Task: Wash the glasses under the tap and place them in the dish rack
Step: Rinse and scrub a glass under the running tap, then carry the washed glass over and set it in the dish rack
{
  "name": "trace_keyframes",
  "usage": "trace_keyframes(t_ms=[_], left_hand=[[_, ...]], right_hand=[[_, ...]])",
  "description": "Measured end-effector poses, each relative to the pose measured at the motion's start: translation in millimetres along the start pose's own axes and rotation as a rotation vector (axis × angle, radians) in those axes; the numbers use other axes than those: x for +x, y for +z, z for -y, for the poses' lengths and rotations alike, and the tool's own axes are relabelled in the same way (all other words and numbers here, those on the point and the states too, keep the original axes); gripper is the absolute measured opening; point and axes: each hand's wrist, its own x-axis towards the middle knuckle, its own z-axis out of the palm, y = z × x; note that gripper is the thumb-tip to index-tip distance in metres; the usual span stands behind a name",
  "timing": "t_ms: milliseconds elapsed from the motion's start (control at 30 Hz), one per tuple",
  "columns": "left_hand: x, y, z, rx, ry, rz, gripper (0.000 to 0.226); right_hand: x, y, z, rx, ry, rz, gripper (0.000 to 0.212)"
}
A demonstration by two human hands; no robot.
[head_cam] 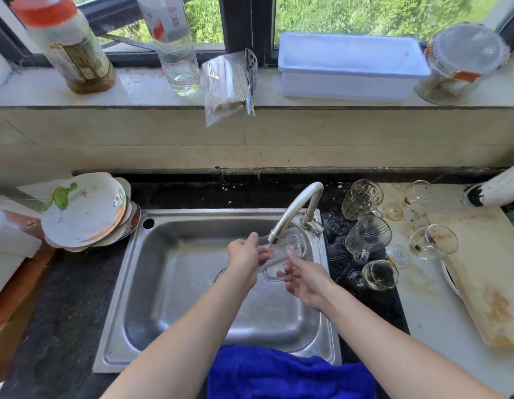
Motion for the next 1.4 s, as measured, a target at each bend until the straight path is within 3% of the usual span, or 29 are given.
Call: trace_keyframes(t_ms=[233,300,400,467,567,700,800,867,1067,1233,1400], left_hand=[[-20,9,-22,0.381,0.083,0.218,0.016],[-23,8,-25,0.633,0.258,0.137,0.019],[-25,0,-27,1.106,0.604,-0.114,0.017],[-23,-2,-27,1.136,0.702,-0.052,0.018],[-12,-3,-27,1.006,0.629,0.099,0.026],[-5,-12,-38,0.772,0.323,0.224,0.034],[1,-21,-38,0.737,0.128,0.334,0.030],[3,-25,-31,0.740,0.087,0.397,0.024],[5,-20,-22,0.953,0.383,0.489,0.020],[-12,-7,-17,1.225,0.662,0.434,0.033],[-44,22,3,1.372,0.867,0.551,0.028]], right_hand=[[11,-13,-21,0.372,0.270,0.220,0.027],[11,-17,-24,0.413,0.310,0.226,0.032],[7,-19,-23,0.450,0.369,0.249,0.032],[6,-15,-20,0.496,0.399,0.264,0.033],[3,-8,-17,0.555,0.380,0.271,0.033],[-2,-6,-13,0.461,0.229,0.235,0.029],[-15,-4,-4,0.394,0.069,0.171,0.029],[-30,3,-2,0.263,-0.063,0.068,0.027],[-65,23,-21,-0.373,-0.451,-0.302,0.030],[-95,12,-33,-0.534,-0.645,-0.506,0.033],[-131,-20,-38,-0.555,-0.747,-0.655,0.034]])
